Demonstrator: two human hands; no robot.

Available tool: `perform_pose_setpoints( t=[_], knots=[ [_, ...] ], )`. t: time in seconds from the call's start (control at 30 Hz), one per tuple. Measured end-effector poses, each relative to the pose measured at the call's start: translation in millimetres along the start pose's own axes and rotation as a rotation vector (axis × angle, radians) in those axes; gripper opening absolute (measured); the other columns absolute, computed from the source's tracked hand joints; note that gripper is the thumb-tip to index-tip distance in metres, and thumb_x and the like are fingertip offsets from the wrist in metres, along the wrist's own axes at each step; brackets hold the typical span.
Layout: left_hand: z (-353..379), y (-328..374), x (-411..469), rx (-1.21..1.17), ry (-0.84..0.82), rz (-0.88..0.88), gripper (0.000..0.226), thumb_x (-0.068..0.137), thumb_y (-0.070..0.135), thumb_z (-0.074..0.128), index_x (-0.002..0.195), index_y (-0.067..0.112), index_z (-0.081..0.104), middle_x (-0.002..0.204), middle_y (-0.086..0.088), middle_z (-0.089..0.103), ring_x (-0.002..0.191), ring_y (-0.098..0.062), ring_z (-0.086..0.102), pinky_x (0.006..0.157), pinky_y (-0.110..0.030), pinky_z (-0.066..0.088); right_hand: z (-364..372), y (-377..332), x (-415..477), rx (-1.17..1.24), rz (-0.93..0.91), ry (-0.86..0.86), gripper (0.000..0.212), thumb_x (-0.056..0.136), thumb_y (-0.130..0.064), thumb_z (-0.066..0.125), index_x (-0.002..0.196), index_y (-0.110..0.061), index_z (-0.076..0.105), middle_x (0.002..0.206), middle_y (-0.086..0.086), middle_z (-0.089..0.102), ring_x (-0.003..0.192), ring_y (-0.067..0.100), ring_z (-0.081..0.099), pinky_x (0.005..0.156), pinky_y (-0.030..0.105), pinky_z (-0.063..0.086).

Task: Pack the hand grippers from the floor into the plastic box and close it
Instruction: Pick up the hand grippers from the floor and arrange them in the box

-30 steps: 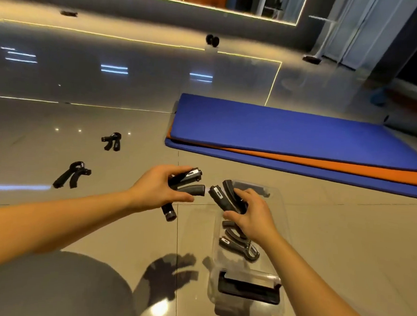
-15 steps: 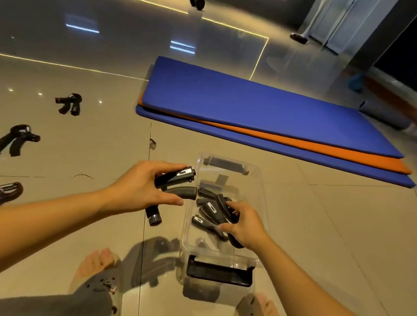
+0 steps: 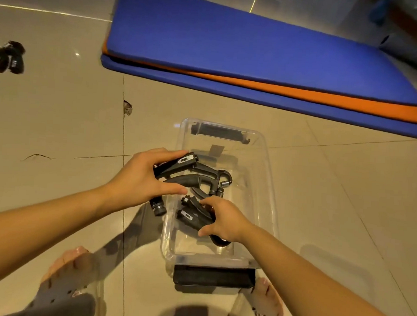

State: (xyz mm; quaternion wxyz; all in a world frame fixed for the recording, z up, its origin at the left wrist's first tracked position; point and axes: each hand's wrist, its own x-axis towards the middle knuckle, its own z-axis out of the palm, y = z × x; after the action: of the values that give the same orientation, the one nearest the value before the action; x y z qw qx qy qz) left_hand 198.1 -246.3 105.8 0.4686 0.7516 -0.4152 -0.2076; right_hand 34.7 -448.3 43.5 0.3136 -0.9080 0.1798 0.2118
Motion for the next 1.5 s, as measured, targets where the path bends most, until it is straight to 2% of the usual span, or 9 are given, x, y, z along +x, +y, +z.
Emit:
perform_pose_setpoints(
  t=[0.17,0.33,0.53,0.67,0.8,0.9,1.17,1.4,1.5],
  knots=[
    [-2.8,-4.3,10.8,0.012,-0.019,0.017,0.078,0.066,0.051,0.085,0.138,0.046,0.054,0.111,0.023,0.062,0.109,0.003,0.059,0.087,-0.006,0.044,6.7,4.0,13.2,-0.156,-0.065,-0.082,0.082,0.069,-0.048,0.088,0.138,-0.025,0.052,0.133,-0.003,0.059,0.117,0.02,0.056,0.098,0.036,0.049],
    [-1.3,-9.4,9.8,-0.028,-0.004,-0.013,0.076,0.066,0.044,0.088,0.137,0.038,0.059,0.114,0.022,0.055,0.113,0.004,0.055,0.088,-0.006,0.044,16.7,-0.2,19.8,-0.323,-0.133,-0.137,0.067,0.075,-0.042,0.084,0.132,-0.025,0.054,0.122,-0.002,0.064,0.11,0.022,0.06,0.09,0.04,0.05],
    [-1.1,-12.7,9.7,-0.038,-0.008,-0.005,0.076,0.067,0.046,0.086,0.137,0.039,0.058,0.115,0.023,0.054,0.115,0.003,0.054,0.088,-0.005,0.045,17.0,1.0,20.2,-0.077,-0.034,-0.191,0.065,0.082,-0.021,0.081,0.139,-0.023,0.051,0.117,0.001,0.062,0.104,0.021,0.061,0.091,0.039,0.053],
    [-1.3,-14.8,9.6,-0.043,-0.01,0.001,0.076,0.067,0.05,0.085,0.137,0.042,0.057,0.115,0.024,0.053,0.116,0.003,0.053,0.087,-0.006,0.046,14.1,8.2,17.3,0.081,0.028,-0.166,0.053,0.083,-0.009,0.078,0.131,-0.019,0.059,0.113,0.006,0.063,0.102,0.021,0.063,0.093,0.04,0.056],
    [-0.3,-15.3,9.6,-0.049,-0.003,0.005,0.075,0.066,0.054,0.083,0.136,0.045,0.057,0.114,0.024,0.052,0.115,0.002,0.054,0.087,-0.007,0.047,13.4,9.8,18.1,-0.077,-0.016,-0.06,0.056,0.08,-0.019,0.083,0.131,-0.02,0.06,0.118,-0.002,0.053,0.103,0.02,0.058,0.092,0.035,0.052],
    [0.3,-15.6,9.6,-0.048,0.002,0.014,0.076,0.066,0.055,0.083,0.137,0.044,0.057,0.115,0.024,0.052,0.115,0.001,0.054,0.088,-0.008,0.048,13.5,15.2,17.4,-0.245,0.062,0.029,0.059,0.079,-0.023,0.083,0.132,-0.021,0.056,0.125,0.002,0.046,0.105,0.026,0.058,0.089,0.038,0.054],
    [0.3,-16.2,9.5,-0.026,0.0,0.019,0.079,0.065,0.058,0.081,0.138,0.043,0.057,0.114,0.025,0.051,0.114,0.001,0.054,0.09,-0.012,0.05,15.7,21.7,20.2,-0.252,0.102,0.068,0.039,0.08,-0.012,0.078,0.115,-0.018,0.061,0.118,0.005,0.06,0.1,0.025,0.06,0.078,0.03,0.045],
    [-6.5,1.5,13.2,0.079,-0.039,0.038,0.078,0.068,0.057,0.083,0.139,0.046,0.053,0.111,0.024,0.053,0.109,0.001,0.056,0.095,-0.025,0.052,-33.3,-15.4,5.5,0.073,0.085,0.122,0.065,0.072,-0.041,0.088,0.128,-0.02,0.062,0.113,0.0,0.065,0.101,0.017,0.063,0.087,0.033,0.054],
    [-10.7,10.5,16.9,0.118,-0.057,0.071,0.076,0.071,0.053,0.084,0.139,0.048,0.05,0.109,0.026,0.053,0.107,0.002,0.056,0.095,-0.027,0.053,-66.2,-44.8,-9.6,0.41,-0.005,0.173,0.064,0.074,-0.032,0.087,0.131,-0.021,0.06,0.111,0.006,0.066,0.092,0.017,0.066,0.084,0.032,0.057]
  ],
)
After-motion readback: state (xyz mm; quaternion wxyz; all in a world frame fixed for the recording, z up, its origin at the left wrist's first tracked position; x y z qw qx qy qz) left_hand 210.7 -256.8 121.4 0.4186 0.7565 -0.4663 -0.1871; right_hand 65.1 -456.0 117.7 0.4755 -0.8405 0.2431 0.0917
